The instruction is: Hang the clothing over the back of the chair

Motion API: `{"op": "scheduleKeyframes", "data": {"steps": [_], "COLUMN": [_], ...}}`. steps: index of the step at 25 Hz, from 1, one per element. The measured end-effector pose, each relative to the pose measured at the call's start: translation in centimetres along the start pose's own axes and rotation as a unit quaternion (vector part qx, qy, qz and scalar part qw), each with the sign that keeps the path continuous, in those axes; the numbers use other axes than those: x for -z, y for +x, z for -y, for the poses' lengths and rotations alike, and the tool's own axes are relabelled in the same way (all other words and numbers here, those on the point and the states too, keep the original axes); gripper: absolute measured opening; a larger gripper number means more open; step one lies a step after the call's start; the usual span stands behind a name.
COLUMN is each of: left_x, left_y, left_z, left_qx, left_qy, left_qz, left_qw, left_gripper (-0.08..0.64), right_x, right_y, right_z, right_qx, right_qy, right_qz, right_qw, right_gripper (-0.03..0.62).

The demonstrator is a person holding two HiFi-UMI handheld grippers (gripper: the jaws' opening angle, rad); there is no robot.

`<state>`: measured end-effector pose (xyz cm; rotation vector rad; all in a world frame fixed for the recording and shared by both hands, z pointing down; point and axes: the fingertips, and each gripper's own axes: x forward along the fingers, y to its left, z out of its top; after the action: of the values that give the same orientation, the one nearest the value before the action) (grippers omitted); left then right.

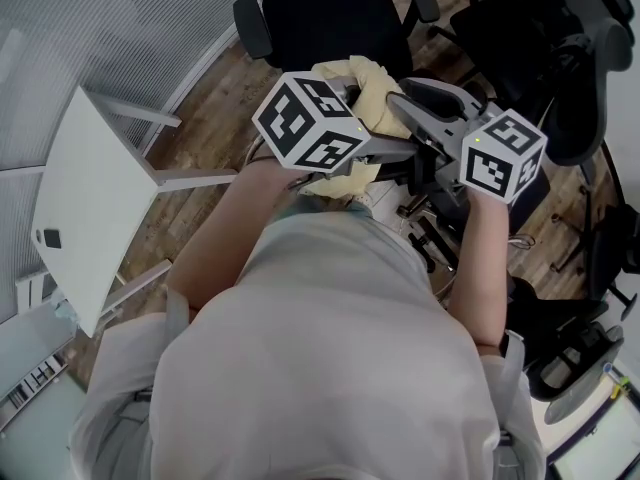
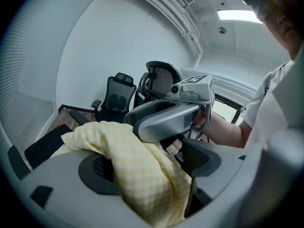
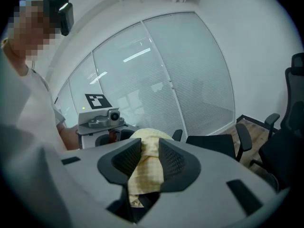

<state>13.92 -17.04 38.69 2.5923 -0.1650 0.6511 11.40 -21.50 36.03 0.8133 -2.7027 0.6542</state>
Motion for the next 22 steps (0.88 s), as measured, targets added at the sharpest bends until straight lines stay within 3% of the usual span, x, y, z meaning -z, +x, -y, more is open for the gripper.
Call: {"op": "scheduleKeyframes", "data": {"steps": [10,16,22], "left_x": [0.0,-0.8,-1.0], "left_y": [0.0,-0.7,-2.4], "left_z": [0.0,0.5,-0.8], "left_qx": [-0.006,-0.006,-0.037], "left_qy": [0.011,0.022,0.026], "left_qz": [-0.002,0.008,0.028], "left_qw": [0.9999,0.9997,0.9986], "left_gripper": [0.383,0.383,0.382], "right_x": [0.1,-1.2,-1.3], "right_y": [-0.1,-1.4,-3.9], "right_z": [-0.3,-0.1,1.3], "right_qx": [-0.011,0.003,0.029], "right_qy": [-0.003,-0.013,-0.003], "right_qz": [-0.018,0.004,0.02], "right_qw": [1.0,1.0,0.999], "right_gripper": [0.047,0.037,0.035]}}
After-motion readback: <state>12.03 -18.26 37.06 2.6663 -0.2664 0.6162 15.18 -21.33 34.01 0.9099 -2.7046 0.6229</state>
